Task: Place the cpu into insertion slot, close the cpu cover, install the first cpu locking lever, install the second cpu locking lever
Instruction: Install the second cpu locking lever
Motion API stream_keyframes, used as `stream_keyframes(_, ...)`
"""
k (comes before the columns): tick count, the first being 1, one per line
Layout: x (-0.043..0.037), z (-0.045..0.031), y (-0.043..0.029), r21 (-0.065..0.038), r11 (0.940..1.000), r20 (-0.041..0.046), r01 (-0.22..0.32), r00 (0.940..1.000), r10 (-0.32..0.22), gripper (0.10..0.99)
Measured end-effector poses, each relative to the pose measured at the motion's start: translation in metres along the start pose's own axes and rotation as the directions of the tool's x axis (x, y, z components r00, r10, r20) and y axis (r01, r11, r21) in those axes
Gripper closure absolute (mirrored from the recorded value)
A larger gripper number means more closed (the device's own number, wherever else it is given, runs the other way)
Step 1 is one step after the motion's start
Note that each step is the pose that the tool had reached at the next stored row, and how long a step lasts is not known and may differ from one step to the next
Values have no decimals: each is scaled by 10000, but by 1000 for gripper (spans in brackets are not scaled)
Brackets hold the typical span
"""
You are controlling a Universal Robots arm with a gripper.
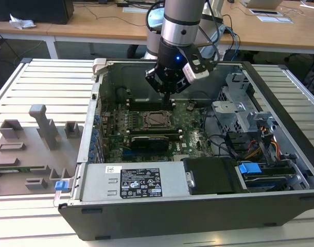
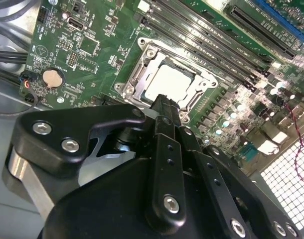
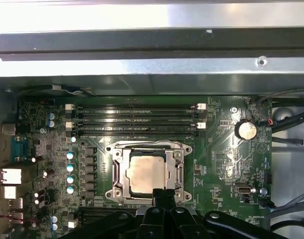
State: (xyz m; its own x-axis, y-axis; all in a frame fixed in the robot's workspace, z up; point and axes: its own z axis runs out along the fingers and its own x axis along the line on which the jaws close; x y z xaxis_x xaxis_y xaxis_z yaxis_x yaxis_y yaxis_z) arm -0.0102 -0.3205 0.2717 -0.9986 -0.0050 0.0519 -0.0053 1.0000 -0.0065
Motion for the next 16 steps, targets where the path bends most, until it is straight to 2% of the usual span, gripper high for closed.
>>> stream_keyframes(16,16,42,-94,1,10000,0,0,10000,0,980)
